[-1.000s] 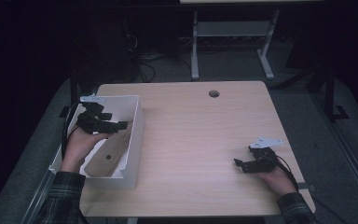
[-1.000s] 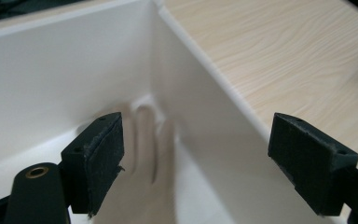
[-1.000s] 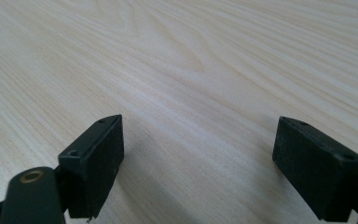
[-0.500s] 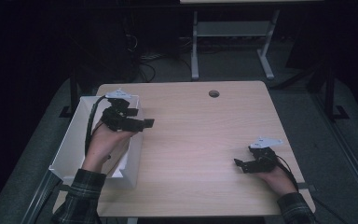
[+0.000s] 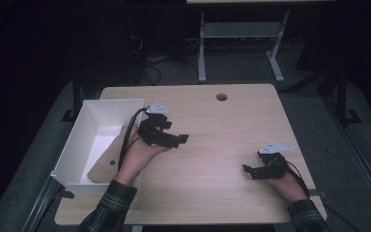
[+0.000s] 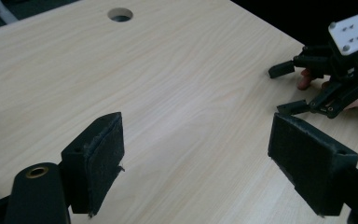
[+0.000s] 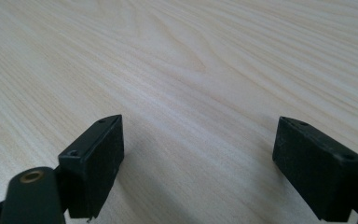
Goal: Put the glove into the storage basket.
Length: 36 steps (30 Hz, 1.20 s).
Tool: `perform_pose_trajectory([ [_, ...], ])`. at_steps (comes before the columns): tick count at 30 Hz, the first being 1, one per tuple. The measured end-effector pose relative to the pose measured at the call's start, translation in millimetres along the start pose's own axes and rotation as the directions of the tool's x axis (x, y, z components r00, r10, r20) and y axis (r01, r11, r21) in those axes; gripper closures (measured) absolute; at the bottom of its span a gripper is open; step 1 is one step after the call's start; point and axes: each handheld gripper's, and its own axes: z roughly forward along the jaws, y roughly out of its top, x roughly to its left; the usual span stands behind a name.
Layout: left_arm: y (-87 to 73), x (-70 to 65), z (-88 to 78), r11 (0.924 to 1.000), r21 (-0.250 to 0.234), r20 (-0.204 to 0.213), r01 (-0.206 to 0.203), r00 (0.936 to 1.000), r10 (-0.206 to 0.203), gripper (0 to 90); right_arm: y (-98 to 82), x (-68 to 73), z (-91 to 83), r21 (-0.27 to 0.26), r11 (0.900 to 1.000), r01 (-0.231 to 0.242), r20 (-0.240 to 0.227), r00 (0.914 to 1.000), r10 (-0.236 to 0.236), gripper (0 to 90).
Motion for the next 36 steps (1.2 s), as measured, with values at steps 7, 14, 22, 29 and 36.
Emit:
perform_pose_trajectory([
  [7,-6.7,-19.6,26.6,0.999,0.022,0.014,-0.038,0.9992,0.037,17.9,0.0,0.0,0.0,0.0,1.0,0.001,0.0,1.0,-0.001,16.2],
  [14,-23.1,-30.2,51.2,0.9969,0.044,0.026,-0.066,0.9976,0.065,17.8,0.1,-0.2,-0.2,0.003,1.0,0.003,-0.002,1.0,-0.003,16.2],
  [22,-45.3,-31.5,73.7,0.9936,0.066,0.016,-0.092,0.9957,0.091,17.9,0.2,0.1,0.2,0.001,1.0,0.002,-0.004,1.0,-0.002,16.1],
  [29,-65.4,-29.1,88.2,0.9921,0.078,0.022,-0.098,0.995,0.097,17.8,0.2,0.1,0.2,0.001,1.0,0.001,-0.004,1.0,-0.001,16.2],
  [36,-80.6,-27.0,99.2,0.9867,0.087,-0.004,-0.137,0.9904,0.138,17.7,0.2,0.1,0.2,0.001,1.0,0.001,-0.004,1.0,-0.001,16.2],
])
